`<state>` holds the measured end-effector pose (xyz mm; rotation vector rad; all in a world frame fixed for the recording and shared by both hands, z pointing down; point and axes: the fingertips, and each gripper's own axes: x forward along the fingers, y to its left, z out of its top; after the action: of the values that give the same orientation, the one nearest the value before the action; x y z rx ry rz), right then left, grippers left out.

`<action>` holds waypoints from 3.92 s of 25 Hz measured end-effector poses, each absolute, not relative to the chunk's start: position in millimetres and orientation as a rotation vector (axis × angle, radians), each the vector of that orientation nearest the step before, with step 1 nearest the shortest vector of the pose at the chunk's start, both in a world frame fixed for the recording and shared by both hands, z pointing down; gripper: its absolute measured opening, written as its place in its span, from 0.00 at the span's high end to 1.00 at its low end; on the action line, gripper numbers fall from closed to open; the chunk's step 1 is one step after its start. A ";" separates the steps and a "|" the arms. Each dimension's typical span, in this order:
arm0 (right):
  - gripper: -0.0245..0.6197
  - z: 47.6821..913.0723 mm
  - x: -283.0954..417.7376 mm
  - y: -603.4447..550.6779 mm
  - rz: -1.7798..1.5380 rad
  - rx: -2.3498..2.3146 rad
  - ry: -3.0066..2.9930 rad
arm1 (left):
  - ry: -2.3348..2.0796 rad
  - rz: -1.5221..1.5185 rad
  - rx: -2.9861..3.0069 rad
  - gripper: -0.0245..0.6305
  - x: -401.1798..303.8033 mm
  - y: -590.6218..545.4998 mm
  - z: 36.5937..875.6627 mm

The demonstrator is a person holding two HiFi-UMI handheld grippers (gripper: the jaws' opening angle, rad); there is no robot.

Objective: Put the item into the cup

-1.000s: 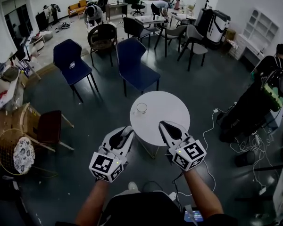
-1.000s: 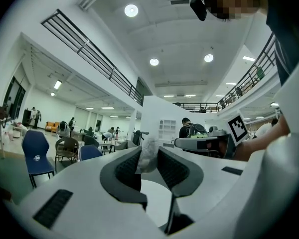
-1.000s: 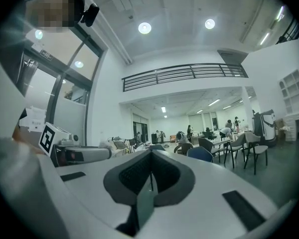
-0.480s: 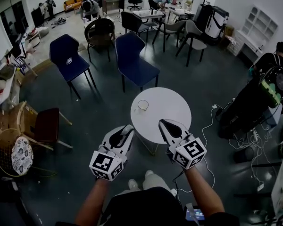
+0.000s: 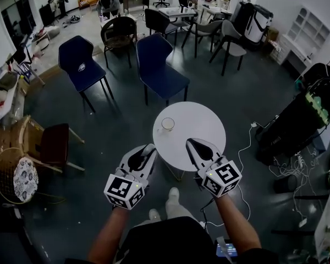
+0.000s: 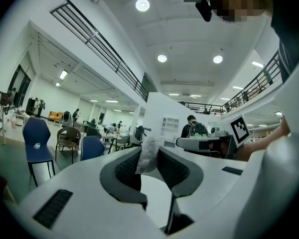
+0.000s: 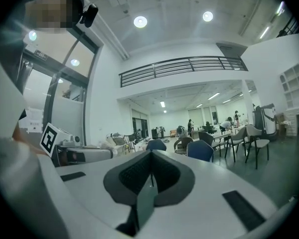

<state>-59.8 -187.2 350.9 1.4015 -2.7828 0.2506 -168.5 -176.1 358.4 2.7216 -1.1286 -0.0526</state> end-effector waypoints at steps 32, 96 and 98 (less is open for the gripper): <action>0.95 529.2 87.7 -434.7 0.463 1.326 -2.707 | -1.225 0.247 2.617 0.82 -19.7 -464.3 562.0; 0.95 685.6 103.7 -492.2 0.687 1.286 -2.588 | -1.128 0.584 2.550 0.80 18.2 -599.9 772.3; 0.95 677.8 103.7 -489.6 0.675 1.288 -2.591 | -1.125 0.562 2.554 0.88 16.8 -594.9 761.4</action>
<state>103.7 -489.6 677.8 1.2881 -2.5907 0.6751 16.8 -594.9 761.4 2.5536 -1.1251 0.5620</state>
